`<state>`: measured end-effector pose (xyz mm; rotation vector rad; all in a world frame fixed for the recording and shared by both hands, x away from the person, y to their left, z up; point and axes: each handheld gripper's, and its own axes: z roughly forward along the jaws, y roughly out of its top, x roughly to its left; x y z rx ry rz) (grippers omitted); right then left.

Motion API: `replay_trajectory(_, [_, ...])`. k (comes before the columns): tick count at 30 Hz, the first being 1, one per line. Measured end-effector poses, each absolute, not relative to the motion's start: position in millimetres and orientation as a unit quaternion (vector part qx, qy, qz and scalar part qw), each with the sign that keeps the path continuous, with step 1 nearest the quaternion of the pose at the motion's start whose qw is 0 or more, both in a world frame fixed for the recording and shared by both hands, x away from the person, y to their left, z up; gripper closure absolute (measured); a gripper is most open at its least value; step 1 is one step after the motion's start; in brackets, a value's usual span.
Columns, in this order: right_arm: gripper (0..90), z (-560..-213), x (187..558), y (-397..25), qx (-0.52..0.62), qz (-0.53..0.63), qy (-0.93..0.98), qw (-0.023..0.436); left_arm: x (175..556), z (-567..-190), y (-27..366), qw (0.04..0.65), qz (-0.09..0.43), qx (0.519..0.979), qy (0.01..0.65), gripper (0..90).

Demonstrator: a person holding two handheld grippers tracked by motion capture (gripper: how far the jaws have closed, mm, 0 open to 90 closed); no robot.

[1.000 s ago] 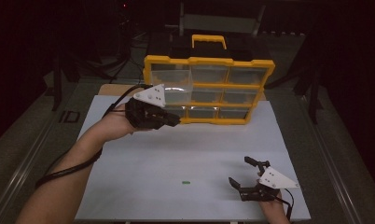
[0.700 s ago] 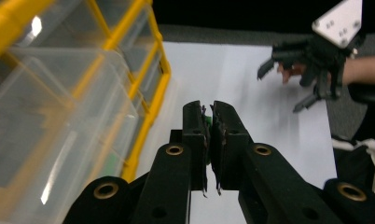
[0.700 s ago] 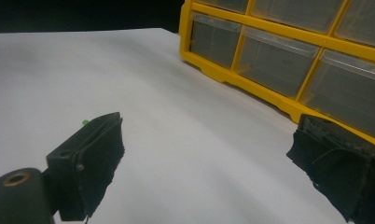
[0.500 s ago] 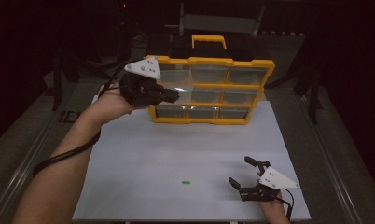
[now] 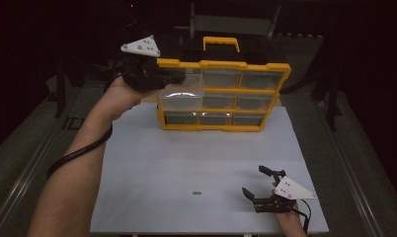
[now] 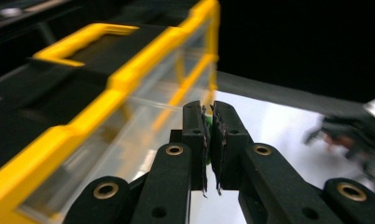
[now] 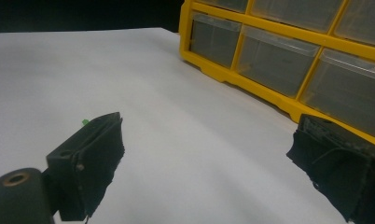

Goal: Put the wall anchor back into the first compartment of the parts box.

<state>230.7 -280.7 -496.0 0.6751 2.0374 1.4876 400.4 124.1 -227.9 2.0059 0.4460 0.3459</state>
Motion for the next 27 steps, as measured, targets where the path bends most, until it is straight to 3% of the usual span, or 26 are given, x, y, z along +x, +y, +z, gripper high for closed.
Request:
replay_trajectory(8, [8.5, -496, 231, -281, 0.248, 0.549, 0.753, 0.263, 412, -238, 124, 0.497, 0.153, 0.822, 0.234, 83.6])
replay_trajectory(12, [8.5, -496, 231, -282, 0.248, 0.549, 0.754, 0.262, 418, -246, 119, 0.465, 0.148, 0.831, 0.268, 83.5])
replay_trajectory(21, [8.5, -497, 231, -282, 0.248, 0.549, 0.754, 0.261, 423, -249, 118, 0.441, 0.153, 0.836, 0.290, 82.6])
replay_trajectory(27, [8.5, -496, 231, -282, 0.249, 0.550, 0.754, 0.260, 416, -243, 119, 0.447, 0.154, 0.833, 0.288, 46.1])
